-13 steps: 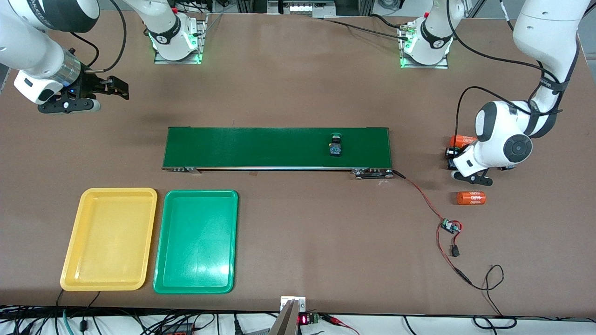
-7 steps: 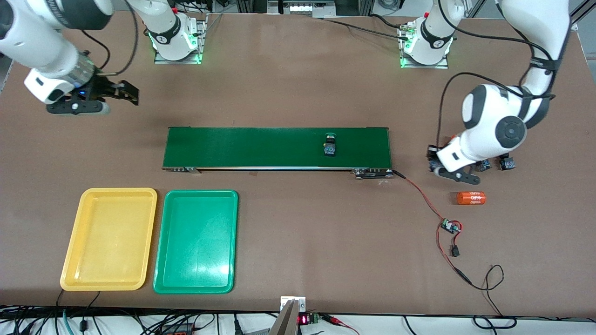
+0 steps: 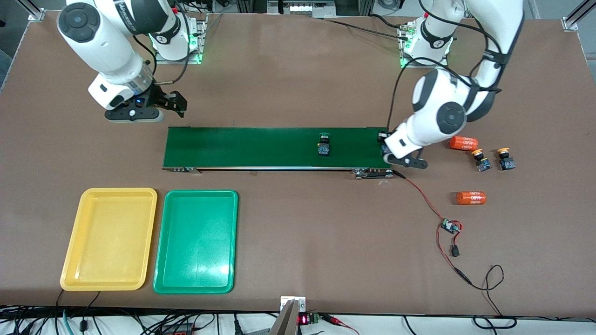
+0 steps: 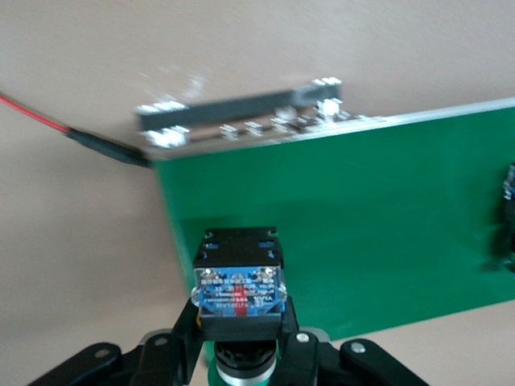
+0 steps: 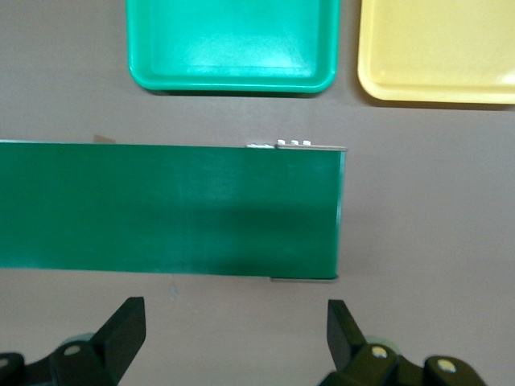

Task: Sort buttons by color to trays
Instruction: 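Place the red button on the belt while the right gripper lowers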

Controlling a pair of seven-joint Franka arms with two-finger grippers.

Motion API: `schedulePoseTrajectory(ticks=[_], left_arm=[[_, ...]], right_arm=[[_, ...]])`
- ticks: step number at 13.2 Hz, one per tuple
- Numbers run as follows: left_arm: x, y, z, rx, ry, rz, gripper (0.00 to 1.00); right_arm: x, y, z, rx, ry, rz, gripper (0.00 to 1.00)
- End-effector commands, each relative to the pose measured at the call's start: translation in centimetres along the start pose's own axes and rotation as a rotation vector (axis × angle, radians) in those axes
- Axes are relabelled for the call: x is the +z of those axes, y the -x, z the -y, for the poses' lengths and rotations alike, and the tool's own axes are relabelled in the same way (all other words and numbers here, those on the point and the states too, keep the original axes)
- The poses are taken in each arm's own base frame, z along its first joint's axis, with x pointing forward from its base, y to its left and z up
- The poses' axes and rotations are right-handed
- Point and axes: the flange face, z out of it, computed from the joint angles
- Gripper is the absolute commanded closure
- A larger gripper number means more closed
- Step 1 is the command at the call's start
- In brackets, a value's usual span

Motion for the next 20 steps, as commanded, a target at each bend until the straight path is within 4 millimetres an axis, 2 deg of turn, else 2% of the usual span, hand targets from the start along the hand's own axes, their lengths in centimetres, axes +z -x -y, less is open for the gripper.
schedulePoseTrajectory(ticks=[1, 4, 6, 7, 8, 9, 11, 12, 14, 17, 20], left_arm=[[1.0, 0.0, -2.3, -0.067, 0.039, 0.028, 0.94], [3.0, -0.4, -3.1, -0.055, 0.036, 0.018, 0.88], [3.9, -0.9, -3.1, -0.055, 0.036, -0.003, 0.83], [4.0, -1.0, -3.2, -0.051, 0.038, -0.016, 0.70], [3.3, -1.3, -3.3, -0.046, 0.045, -0.031, 0.30], [2.2, -1.7, -3.7, -0.040, 0.053, -0.050, 0.00], [-0.3, -1.5, -3.8, -0.042, 0.064, -0.081, 0.00], [-1.7, -1.3, -3.0, -0.052, 0.063, -0.079, 0.00], [-3.3, -1.4, 1.1, -0.107, 0.056, -0.049, 0.00], [-2.0, -0.9, 5.6, 0.029, 0.056, 0.012, 0.00], [-1.3, -0.6, 8.9, 0.185, 0.072, 0.039, 0.00]], right_arm=[[0.9, 0.1, 3.3, 0.051, -0.013, -0.022, 0.00], [1.9, -0.1, 5.7, 0.123, -0.018, -0.023, 0.00], [3.0, -0.1, 7.3, 0.088, -0.010, -0.009, 0.00], [3.3, 0.0, 7.6, 0.077, -0.007, -0.004, 0.00], [3.8, 0.1, 7.9, 0.066, -0.001, 0.005, 0.00], [3.9, 0.1, 8.1, 0.062, 0.000, 0.007, 0.00], [4.1, -0.2, 8.4, 0.059, 0.000, 0.007, 0.00], [4.2, -0.4, 8.5, 0.064, 0.000, 0.009, 0.00], [4.1, -0.5, 8.5, 0.075, 0.000, 0.014, 0.00], [4.1, -0.6, 8.5, 0.077, 0.006, 0.023, 0.00], [4.1, -0.8, 8.7, 0.067, 0.005, 0.020, 0.00]])
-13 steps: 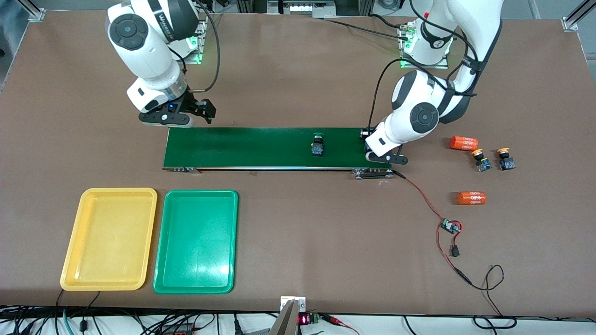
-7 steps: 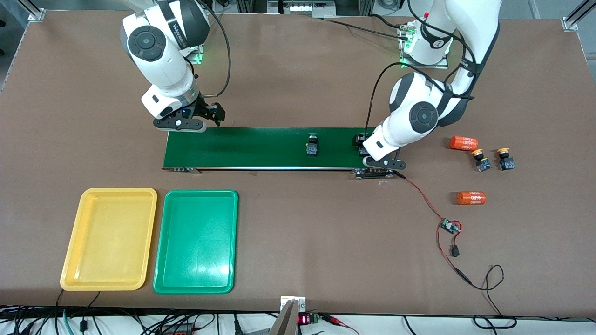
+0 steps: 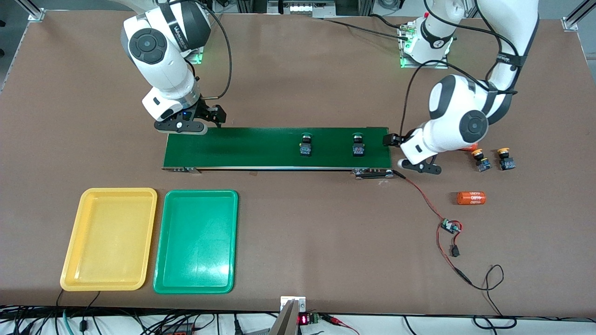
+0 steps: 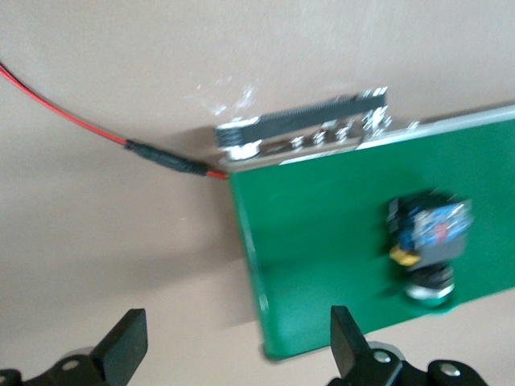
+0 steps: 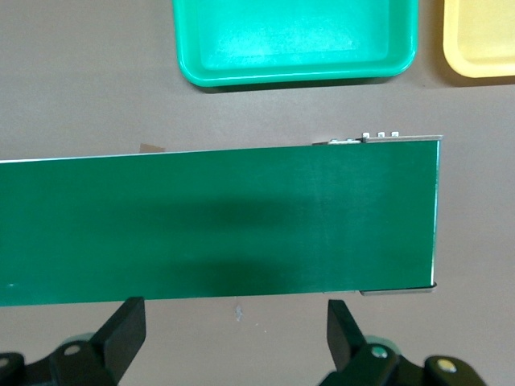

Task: Sort buttons by color to trays
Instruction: 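Grasp the green button with the right gripper while the left reaches cylinder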

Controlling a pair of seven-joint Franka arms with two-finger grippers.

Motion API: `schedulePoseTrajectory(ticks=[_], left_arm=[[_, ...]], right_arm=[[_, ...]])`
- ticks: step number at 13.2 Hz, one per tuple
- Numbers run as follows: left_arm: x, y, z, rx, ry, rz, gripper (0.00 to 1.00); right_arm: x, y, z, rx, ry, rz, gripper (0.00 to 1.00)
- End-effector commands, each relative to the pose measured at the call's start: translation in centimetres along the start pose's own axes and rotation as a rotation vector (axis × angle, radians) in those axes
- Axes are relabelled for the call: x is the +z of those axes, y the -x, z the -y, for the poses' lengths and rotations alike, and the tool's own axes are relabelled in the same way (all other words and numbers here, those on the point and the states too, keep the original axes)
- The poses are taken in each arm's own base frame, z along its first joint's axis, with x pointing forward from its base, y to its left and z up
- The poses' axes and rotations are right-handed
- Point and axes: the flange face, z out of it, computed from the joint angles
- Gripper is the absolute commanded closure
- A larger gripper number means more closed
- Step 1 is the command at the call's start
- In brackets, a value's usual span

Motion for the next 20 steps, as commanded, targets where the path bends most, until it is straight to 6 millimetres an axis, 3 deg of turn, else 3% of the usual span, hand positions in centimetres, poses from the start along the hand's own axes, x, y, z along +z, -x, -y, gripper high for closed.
schedulePoseTrajectory(ticks=[1, 4, 6, 9, 10, 13, 14, 16, 18, 20], left_arm=[[-0.3, 0.9, 2.0, 0.115, 0.019, 0.019, 0.00], [-3.2, -1.2, 5.6, 0.180, -0.143, -0.027, 0.00], [-6.2, -2.9, 8.0, 0.254, -0.304, -0.049, 0.00], [-7.5, -5.2, 12.0, 0.367, -0.378, -0.041, 0.00], [-7.4, -5.7, 14.0, 0.397, -0.373, -0.031, 0.00], [-4.5, -6.3, 15.4, 0.524, -0.343, 0.030, 0.00], [-4.1, -6.2, 16.7, 0.565, -0.335, 0.037, 0.00], [-3.7, -7.0, 16.8, 0.704, -0.354, 0.012, 0.00], [-3.5, -7.2, 16.9, 0.825, -0.359, 0.021, 0.00], [-4.7, -8.1, 17.0, 0.921, -0.378, 0.014, 0.00]], right_arm=[[-0.3, -0.4, 0.5, 0.008, 0.001, 0.006, 0.00], [0.7, -1.2, 1.1, 0.004, 0.002, 0.006, 0.00], [-0.6, -2.5, 2.4, -0.003, -0.018, -0.022, 0.00], [0.9, -3.6, 4.2, 0.006, -0.035, -0.003, 0.00], [1.7, -3.9, 5.3, 0.006, -0.040, 0.008, 0.00], [4.1, -4.4, 7.9, -0.022, -0.042, 0.006, 0.00], [5.3, -4.2, 8.9, -0.037, -0.047, -0.003, 0.00], [6.8, -3.9, 9.8, -0.050, -0.047, -0.003, 0.00], [7.0, -3.6, 10.5, -0.062, -0.047, -0.003, 0.00], [8.4, -3.4, 10.7, -0.065, -0.036, 0.013, 0.00]])
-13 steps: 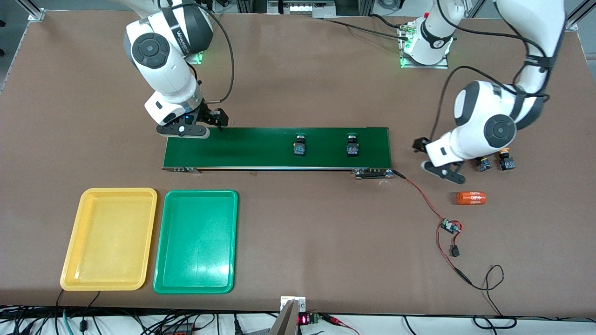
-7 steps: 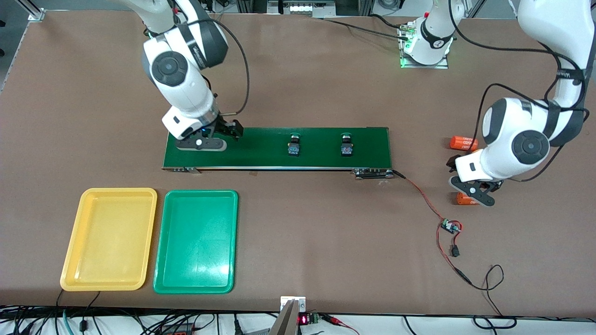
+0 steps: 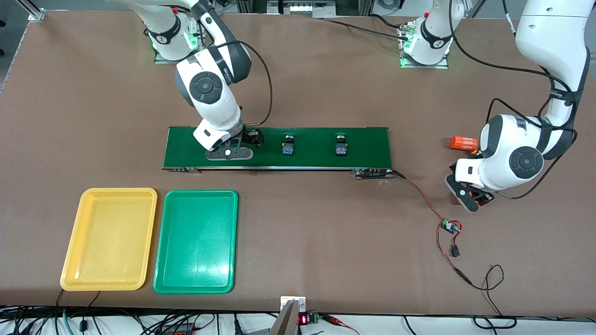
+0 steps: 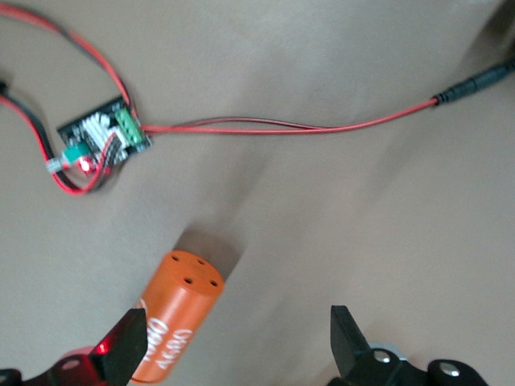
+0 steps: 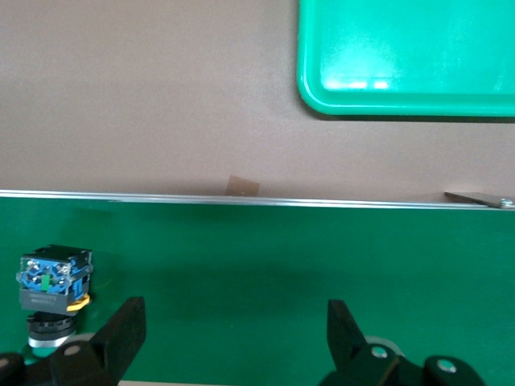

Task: Sort buttons by color to trays
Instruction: 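Grasp the green button with the right gripper while the left reaches cylinder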

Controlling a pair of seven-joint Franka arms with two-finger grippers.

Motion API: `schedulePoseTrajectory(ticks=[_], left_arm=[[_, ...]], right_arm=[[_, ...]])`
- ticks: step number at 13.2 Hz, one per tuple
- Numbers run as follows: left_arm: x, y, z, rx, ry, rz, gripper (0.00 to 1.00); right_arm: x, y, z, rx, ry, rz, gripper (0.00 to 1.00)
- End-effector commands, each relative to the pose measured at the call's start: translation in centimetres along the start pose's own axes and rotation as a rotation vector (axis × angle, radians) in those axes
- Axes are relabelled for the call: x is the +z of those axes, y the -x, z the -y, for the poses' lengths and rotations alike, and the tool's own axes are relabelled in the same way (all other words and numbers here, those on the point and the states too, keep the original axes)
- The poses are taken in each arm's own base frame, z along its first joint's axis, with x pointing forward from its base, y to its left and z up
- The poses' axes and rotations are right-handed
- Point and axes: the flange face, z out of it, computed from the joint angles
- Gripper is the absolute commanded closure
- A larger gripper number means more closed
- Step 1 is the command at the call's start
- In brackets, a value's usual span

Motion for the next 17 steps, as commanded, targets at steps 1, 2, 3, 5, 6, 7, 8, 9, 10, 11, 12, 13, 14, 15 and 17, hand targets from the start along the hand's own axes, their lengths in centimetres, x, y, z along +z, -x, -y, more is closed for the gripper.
schedulePoseTrajectory(ticks=[1, 2, 3, 5, 6, 7, 8, 9, 10, 11, 12, 13, 14, 15, 17], left_arm=[[-1.2, -0.5, 1.7, 0.156, -0.037, -0.009, 0.00], [-0.7, -0.4, 2.2, 0.187, -0.048, -0.017, 0.00], [-0.3, 0.5, 3.2, 0.212, -0.070, -0.034, 0.00], [2.3, 1.9, 4.2, 0.271, -0.062, -0.043, 0.00], [3.1, 2.9, 4.7, 0.282, -0.054, -0.045, 0.00], [3.5, 3.1, 4.8, 0.304, -0.051, -0.046, 0.00], [3.7, 3.1, 4.9, 0.327, -0.048, -0.045, 0.00], [3.9, 3.1, 4.8, 0.344, -0.048, -0.043, 0.00], [3.7, 3.1, 4.9, 0.350, -0.062, -0.045, 0.00], [3.4, 3.0, 5.2, 0.358, -0.091, -0.056, 0.00], [3.7, 3.0, 5.3, 0.377, -0.100, -0.062, 0.00], [4.5, 3.0, 5.3, 0.390, -0.091, -0.063, 0.00], [4.6, 3.3, 5.4, 0.395, -0.088, -0.064, 0.00], [4.8, 3.6, 5.5, 0.395, -0.084, -0.065, 0.00], [5.7, 4.0, 5.6, 0.394, -0.073, -0.068, 0.00]], right_arm=[[1.0, -0.1, 0.9, 0.008, -0.001, 0.011, 0.00], [1.7, 0.0, 1.0, 0.007, 0.002, 0.016, 0.00], [1.8, -0.1, 1.0, 0.007, 0.001, 0.013, 0.00], [2.6, 0.2, 1.4, 0.002, 0.006, 0.023, 0.00], [2.7, 0.3, 1.5, 0.006, 0.006, 0.025, 0.00], [2.7, 0.5, 1.7, 0.028, 0.006, 0.025, 0.00], [3.2, 0.7, 1.9, 0.031, 0.011, 0.032, 0.00], [3.6, 1.1, 2.5, 0.024, 0.012, 0.033, 0.00], [3.8, 1.2, 2.6, 0.044, 0.011, 0.031, 0.00], [3.9, 1.4, 2.9, 0.064, 0.013, 0.033, 0.00], [4.3, 2.5, 4.4, 0.052, 0.016, 0.036, 0.00], [4.4, 2.9, 4.8, 0.056, 0.020, 0.040, 0.00], [4.5, 3.1, 4.9, 0.071, 0.022, 0.042, 0.00], [4.4, 3.4, 5.2, 0.076, 0.026, 0.046, 0.00], [4.3, 3.3, 5.2, 0.079, 0.024, 0.043, 0.00]])
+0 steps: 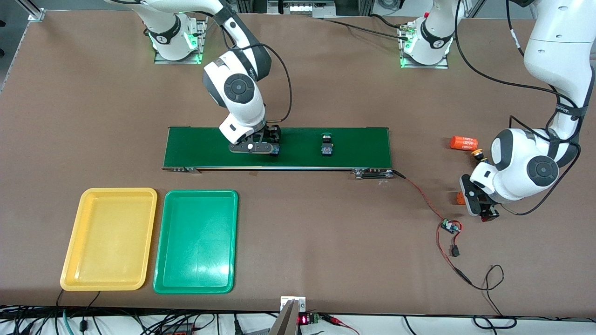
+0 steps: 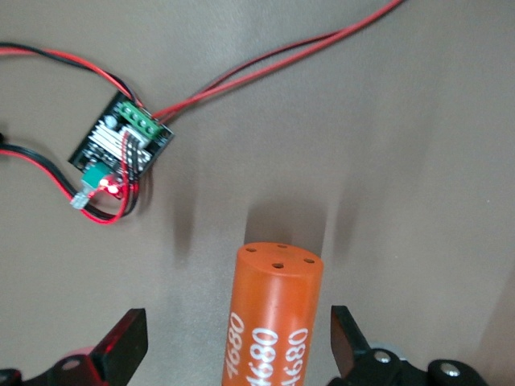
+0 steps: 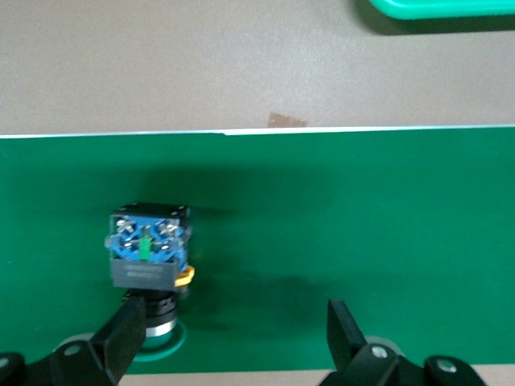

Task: Sort buttons by color to trays
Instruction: 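Lift the green button with the right gripper while the left grasps cylinder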

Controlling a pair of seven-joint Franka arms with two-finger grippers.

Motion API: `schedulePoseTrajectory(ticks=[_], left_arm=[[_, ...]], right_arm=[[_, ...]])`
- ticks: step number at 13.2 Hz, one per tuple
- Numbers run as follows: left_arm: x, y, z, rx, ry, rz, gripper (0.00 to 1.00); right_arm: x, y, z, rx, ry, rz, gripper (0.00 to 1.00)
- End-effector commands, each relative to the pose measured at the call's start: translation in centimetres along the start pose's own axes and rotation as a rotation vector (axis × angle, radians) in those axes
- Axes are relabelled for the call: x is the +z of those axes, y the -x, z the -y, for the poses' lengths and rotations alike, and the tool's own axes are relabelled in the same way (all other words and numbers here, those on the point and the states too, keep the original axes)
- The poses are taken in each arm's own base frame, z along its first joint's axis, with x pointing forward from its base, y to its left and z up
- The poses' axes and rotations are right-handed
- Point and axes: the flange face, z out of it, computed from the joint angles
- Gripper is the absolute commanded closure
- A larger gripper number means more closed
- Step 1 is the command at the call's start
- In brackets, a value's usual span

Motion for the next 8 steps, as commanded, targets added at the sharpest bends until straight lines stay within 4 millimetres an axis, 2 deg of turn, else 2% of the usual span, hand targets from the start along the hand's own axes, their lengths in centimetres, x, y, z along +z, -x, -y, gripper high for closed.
schedulePoseTrajectory(ticks=[1, 4, 6, 8], left_arm=[[0.8, 1.3, 0.5, 0.016, -0.003, -0.003, 0.00], [1.9, 1.7, 0.1, -0.003, 0.019, -0.014, 0.00], [2.3, 1.8, -0.1, -0.005, 0.025, -0.014, 0.10], [2.5, 1.8, -0.2, 0.002, 0.029, -0.011, 0.25]], right_arm=[[-0.3, -0.4, 0.2, 0.046, -0.014, -0.005, 0.00], [-0.1, -0.6, 0.2, 0.077, -0.019, -0.002, 0.00], [0.0, -0.6, 0.4, 0.082, -0.032, -0.007, 0.00], [1.0, -0.9, 0.5, 0.083, -0.038, -0.014, 0.00]])
